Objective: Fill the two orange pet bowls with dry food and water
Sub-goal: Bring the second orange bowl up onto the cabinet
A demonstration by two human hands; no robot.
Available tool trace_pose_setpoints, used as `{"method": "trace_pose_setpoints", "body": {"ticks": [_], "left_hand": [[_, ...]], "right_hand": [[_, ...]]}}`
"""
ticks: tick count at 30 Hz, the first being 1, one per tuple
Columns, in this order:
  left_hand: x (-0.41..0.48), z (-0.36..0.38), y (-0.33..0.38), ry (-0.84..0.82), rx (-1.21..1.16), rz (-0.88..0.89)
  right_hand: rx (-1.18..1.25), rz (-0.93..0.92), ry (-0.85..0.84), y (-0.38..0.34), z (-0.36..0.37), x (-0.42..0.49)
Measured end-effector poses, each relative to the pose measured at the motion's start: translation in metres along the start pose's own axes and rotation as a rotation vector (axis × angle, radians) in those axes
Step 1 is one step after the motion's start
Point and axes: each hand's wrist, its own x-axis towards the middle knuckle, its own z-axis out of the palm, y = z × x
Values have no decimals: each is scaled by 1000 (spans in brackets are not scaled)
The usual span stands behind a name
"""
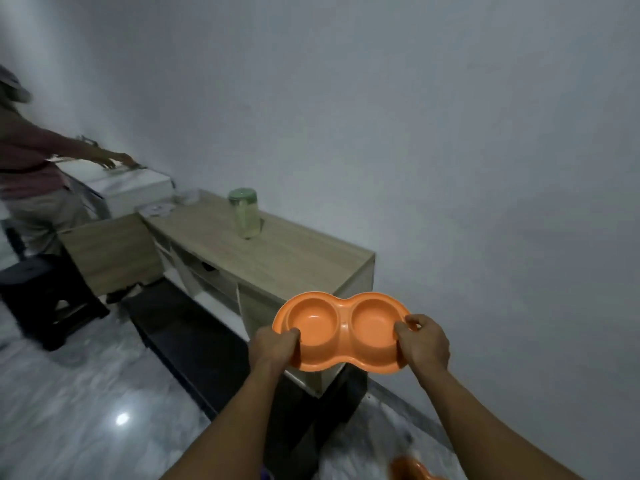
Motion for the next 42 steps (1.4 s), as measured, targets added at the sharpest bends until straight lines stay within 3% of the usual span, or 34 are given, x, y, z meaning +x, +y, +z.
{"method": "trace_pose_setpoints", "body": {"ticks": [10,19,26,37,42], "left_hand": [[90,-207,-55,185,-10,-29],[174,-318,-92,307,-44,-83],[286,-354,-79,334,-39,-103],[508,-393,-1,375,-25,-149],[611,-388,23,312,-36,-160]], "right_hand": [[47,-108,-164,-113,179,-96],[16,-157,-273,-193,314,-130],[3,-176,-292,-251,419,-79],[42,-187,-342,-365,599,54],[32,-147,-283,-390,662,115]]}}
